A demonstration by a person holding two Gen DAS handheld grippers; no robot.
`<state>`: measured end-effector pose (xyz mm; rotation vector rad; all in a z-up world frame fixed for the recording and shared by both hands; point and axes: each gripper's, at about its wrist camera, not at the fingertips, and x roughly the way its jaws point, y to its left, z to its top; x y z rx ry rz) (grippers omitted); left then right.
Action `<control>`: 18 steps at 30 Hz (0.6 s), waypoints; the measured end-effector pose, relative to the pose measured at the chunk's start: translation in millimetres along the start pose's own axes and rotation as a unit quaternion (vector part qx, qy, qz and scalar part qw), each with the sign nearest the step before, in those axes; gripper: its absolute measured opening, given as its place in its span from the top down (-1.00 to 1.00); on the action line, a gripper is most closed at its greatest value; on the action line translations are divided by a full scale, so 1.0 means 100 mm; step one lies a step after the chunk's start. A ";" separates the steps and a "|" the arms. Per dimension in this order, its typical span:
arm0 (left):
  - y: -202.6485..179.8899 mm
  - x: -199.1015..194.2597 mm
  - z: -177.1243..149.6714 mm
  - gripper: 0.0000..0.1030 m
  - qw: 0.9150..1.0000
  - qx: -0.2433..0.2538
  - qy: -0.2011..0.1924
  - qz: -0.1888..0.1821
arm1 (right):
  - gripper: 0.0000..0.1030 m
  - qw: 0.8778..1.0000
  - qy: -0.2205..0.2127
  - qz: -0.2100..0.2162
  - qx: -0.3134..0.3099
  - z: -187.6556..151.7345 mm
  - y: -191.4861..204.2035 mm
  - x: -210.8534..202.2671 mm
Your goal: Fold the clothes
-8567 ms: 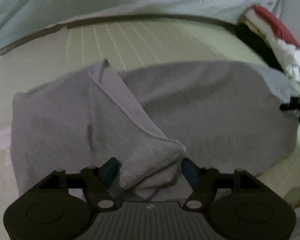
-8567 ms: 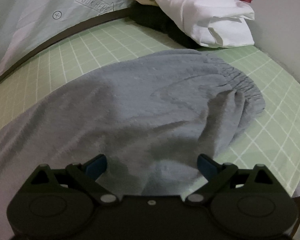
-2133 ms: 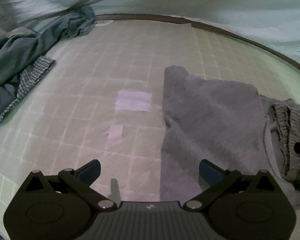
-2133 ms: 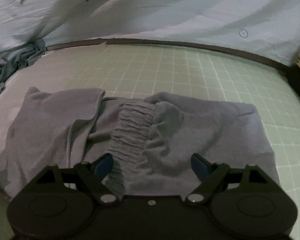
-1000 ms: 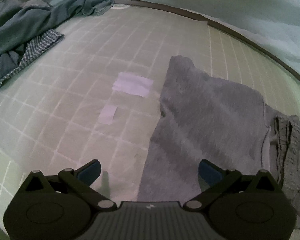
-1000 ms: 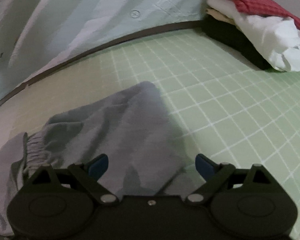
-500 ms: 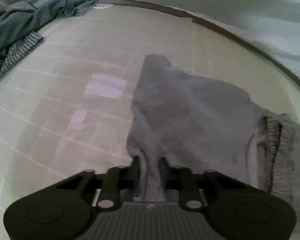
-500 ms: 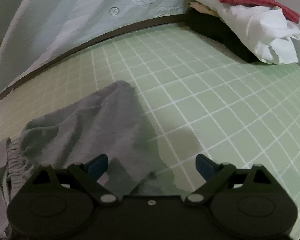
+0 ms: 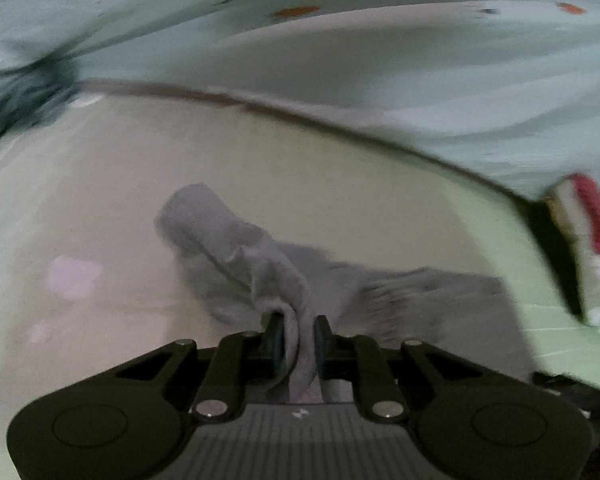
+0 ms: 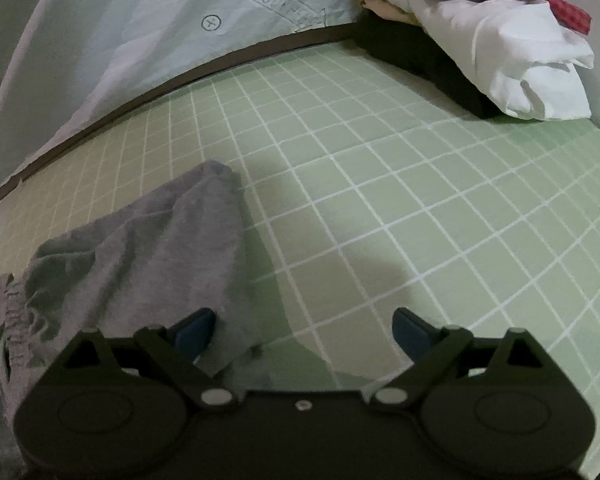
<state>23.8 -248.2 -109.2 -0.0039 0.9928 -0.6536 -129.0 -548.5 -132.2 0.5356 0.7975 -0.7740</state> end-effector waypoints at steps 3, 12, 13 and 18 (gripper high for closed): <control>-0.36 0.16 -0.02 0.79 0.998 0.027 0.024 -0.042 | -0.87 1.000 -0.003 0.006 -0.014 0.01 -0.10 -0.04; -1.24 0.54 -0.07 0.45 0.983 0.083 0.084 -0.140 | -0.87 1.000 -0.012 -0.010 0.020 0.02 -0.55 -0.14; -1.20 0.53 -0.08 0.28 0.985 0.074 0.083 -0.135 | -0.87 1.000 -0.015 -0.009 0.023 0.01 -0.57 -0.15; -0.96 0.31 -0.05 -0.46 0.995 0.034 0.043 -0.088 | -0.82 0.999 -0.023 0.023 0.042 0.02 -0.55 -0.20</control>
